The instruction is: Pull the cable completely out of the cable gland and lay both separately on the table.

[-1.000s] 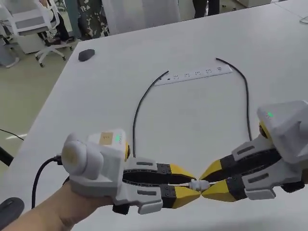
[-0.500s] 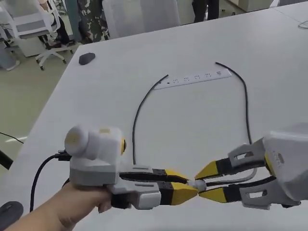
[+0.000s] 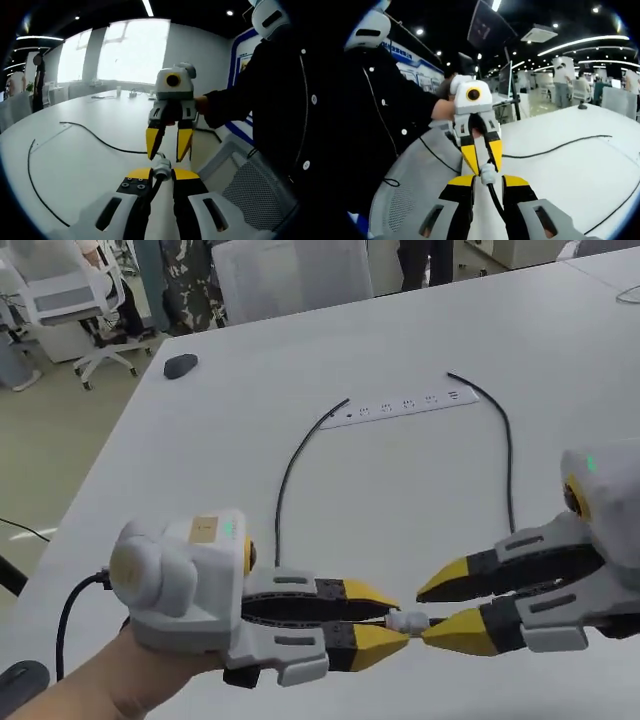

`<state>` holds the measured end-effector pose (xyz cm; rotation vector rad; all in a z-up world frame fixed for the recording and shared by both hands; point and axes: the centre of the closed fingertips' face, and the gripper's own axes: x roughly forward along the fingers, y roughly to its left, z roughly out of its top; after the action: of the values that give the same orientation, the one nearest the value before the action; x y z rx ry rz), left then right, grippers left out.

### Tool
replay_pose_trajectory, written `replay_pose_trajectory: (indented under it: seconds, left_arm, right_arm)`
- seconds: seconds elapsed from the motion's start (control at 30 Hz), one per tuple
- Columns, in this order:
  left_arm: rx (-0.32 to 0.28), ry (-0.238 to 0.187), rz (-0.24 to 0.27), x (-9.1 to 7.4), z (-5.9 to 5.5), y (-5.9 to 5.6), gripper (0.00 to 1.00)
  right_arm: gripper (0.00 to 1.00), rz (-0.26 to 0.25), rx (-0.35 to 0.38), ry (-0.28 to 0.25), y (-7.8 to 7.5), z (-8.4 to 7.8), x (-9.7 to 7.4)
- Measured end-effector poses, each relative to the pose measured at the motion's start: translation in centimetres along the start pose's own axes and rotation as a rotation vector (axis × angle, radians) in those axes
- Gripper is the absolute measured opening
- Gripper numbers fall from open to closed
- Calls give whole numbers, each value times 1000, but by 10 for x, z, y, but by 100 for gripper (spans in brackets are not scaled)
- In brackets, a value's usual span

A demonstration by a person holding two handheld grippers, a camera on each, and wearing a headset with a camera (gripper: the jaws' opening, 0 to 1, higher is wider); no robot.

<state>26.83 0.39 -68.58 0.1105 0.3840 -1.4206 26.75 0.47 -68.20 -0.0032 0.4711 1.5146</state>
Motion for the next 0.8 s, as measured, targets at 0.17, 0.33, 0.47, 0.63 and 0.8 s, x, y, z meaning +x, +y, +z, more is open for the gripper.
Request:
replay_pose_trajectory:
  seconds: [0.17,0.33,0.47,0.63,0.8]
  left_arm:
    - [18,-2,0,0,1,1,15]
    - [17,2,3,0,0,2,15]
    - [2,8,-4,0,-2,2,15]
    - [-82,4,7,0,-3,7,15]
    - [-250,-37,3,-3,-3,13,15]
  right_arm:
    - [12,-1,5,26,0,-6,5]
    - [8,13,4,26,3,-6,8]
    - [8,19,-15,35,6,-7,9]
    - [7,-43,-282,62,4,-7,9]
    - [7,-109,-528,106,3,-4,12]
